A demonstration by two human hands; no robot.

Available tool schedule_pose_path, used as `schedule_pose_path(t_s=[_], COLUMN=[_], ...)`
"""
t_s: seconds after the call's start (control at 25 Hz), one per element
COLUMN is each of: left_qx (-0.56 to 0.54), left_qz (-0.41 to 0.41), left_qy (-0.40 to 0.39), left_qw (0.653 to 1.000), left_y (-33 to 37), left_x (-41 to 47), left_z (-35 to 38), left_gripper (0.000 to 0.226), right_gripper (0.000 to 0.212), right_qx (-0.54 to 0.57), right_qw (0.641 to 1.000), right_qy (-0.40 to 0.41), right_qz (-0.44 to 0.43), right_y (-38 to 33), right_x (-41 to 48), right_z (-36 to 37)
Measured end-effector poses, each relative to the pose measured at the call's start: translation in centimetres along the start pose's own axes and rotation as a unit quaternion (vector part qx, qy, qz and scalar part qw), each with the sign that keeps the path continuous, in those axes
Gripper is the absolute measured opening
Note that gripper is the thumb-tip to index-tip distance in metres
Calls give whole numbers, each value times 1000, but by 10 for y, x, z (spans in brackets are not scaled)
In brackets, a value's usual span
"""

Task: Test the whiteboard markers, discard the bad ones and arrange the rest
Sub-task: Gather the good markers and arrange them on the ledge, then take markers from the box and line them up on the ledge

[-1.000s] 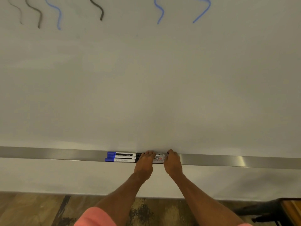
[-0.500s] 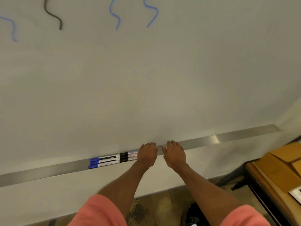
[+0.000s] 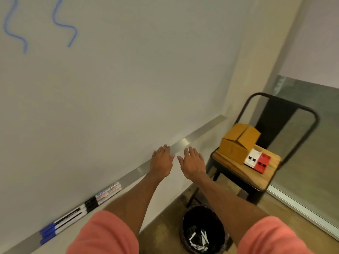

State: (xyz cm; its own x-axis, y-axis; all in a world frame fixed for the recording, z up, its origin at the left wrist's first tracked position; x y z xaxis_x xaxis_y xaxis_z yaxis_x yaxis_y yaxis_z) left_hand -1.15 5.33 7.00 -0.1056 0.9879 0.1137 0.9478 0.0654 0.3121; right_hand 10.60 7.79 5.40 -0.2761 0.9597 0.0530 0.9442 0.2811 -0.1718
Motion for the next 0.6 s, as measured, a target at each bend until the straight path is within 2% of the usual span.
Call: schedule_pose_path(t_s=[0.24,0.6], left_qx=[-7,-38], left_qz=[92,141], left_qy=[-17,-83], left_qw=[996,986], left_y=[99,216], left_x=[26,100], left_z=[24,94], left_gripper=[49,51], right_gripper=[56,55], right_qx=[2,43], right_qw=[995,987], right_qy=[41,39], right_qz=[93,148], right_y=[94,233], right_x=[-9,31], right_z=[-31,-45])
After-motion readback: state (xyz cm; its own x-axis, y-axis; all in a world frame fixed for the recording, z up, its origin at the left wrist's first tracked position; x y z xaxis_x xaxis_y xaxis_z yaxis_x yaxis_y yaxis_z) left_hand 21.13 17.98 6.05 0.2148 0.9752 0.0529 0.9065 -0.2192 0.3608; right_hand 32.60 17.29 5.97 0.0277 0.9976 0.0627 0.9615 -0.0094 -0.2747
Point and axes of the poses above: each hand's wrist, its own x-axis towards the middle knuckle, its own z-axis out of the palm, y = z × x, the point moved 9 cm from there along x, towards the middle knuckle
